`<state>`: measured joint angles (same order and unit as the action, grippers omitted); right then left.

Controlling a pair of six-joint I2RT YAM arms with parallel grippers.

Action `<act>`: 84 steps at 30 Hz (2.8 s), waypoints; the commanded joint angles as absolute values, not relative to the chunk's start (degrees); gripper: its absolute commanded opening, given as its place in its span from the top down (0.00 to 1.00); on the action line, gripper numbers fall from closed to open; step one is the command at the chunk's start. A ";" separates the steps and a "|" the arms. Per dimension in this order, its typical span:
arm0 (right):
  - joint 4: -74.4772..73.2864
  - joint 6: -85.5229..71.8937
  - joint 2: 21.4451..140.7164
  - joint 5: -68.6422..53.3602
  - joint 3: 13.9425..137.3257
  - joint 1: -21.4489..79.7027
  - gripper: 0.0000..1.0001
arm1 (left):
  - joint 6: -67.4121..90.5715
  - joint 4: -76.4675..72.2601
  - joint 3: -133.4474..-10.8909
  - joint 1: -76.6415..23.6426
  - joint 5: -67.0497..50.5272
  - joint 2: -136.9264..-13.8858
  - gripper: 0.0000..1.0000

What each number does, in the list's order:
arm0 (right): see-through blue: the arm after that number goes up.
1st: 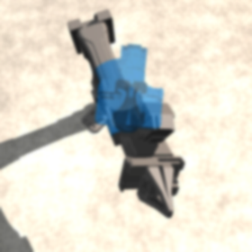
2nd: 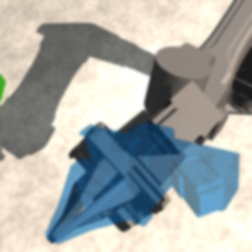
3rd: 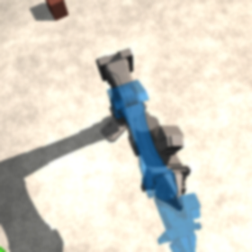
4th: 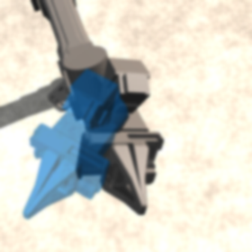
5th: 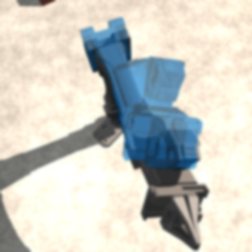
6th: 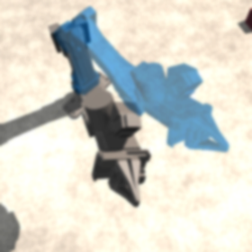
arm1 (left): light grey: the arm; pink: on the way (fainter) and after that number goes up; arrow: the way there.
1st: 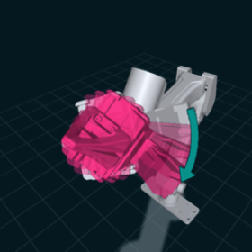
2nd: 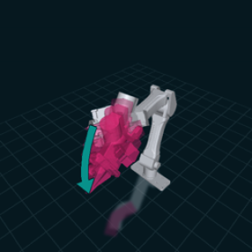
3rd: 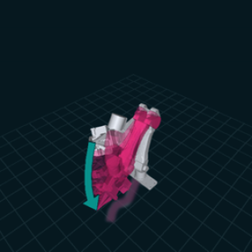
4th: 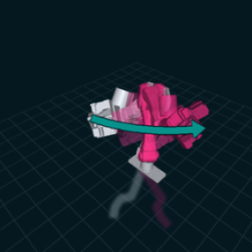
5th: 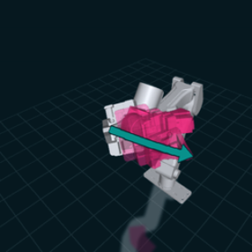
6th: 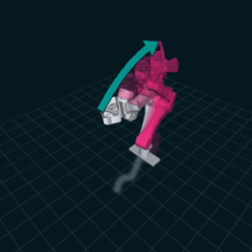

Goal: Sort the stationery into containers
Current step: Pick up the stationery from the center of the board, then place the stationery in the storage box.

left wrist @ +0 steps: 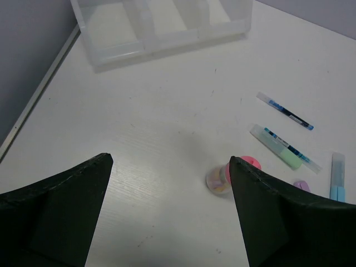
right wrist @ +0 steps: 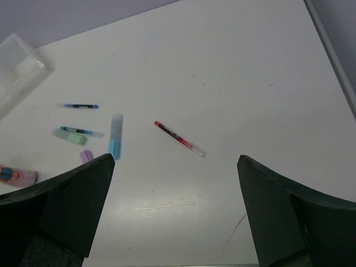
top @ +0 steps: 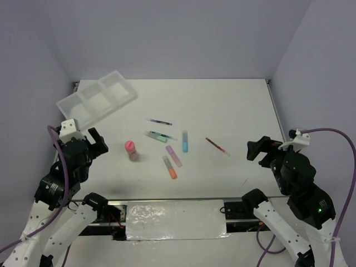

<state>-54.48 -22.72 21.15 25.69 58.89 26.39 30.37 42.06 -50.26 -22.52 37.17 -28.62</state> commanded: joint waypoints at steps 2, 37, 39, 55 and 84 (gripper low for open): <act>-54.75 -23.38 21.01 25.84 59.94 26.98 0.00 | 30.41 39.73 -50.98 -22.24 36.30 -28.13 0.01; -42.28 -21.09 25.40 -1.76 48.60 26.89 0.00 | 46.94 23.57 -37.71 -41.75 47.28 -52.37 0.01; -41.93 -21.18 25.58 -2.02 48.17 26.98 0.00 | 46.58 21.81 -37.53 -41.66 47.20 -54.39 0.01; -42.28 -20.57 24.52 -1.76 48.78 26.98 0.00 | 46.15 11.70 -36.83 -35.87 46.06 -66.88 0.66; -33.93 -21.09 22.59 -13.80 42.37 26.98 0.00 | 36.66 43.78 -119.70 12.83 31.91 -118.98 0.91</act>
